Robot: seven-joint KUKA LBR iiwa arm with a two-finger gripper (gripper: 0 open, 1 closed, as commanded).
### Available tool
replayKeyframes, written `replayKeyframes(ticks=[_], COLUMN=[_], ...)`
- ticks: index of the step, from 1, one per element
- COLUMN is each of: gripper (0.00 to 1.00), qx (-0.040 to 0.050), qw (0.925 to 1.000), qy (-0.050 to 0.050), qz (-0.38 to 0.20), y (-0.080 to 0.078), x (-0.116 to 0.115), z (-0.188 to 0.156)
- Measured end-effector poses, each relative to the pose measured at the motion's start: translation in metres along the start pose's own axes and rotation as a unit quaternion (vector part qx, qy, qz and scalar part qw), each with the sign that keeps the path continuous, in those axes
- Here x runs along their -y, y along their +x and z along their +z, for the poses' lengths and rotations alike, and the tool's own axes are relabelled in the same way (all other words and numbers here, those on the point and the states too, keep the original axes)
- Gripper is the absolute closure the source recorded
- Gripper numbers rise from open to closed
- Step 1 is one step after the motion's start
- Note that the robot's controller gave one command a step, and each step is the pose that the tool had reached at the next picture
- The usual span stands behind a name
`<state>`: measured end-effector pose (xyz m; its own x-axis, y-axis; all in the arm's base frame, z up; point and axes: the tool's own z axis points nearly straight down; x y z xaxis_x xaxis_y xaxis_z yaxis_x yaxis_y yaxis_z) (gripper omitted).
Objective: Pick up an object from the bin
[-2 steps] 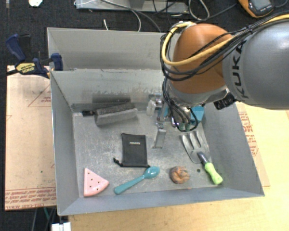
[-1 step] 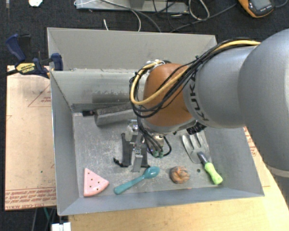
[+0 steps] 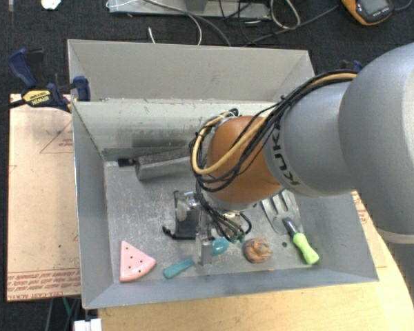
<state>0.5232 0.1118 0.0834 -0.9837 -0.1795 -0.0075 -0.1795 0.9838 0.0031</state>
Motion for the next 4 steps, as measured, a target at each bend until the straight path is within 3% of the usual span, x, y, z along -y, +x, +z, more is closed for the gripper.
replayKeyframes(ticks=[1, 2, 3, 4], gripper=[0.00, 0.00, 1.00, 1.00], qx=[-0.0022, -0.0027, -0.0019, -0.0018], qw=[0.9946, 0.9943, 0.9980, 0.9980], qy=[0.000, 0.000, -0.001, -0.001], qz=[0.104, 0.107, 0.064, 0.063], y=[0.007, 0.008, -0.022, -0.022], x=[0.036, 0.038, 0.041, 0.041], z=[0.011, 0.007, 0.013, 0.012])
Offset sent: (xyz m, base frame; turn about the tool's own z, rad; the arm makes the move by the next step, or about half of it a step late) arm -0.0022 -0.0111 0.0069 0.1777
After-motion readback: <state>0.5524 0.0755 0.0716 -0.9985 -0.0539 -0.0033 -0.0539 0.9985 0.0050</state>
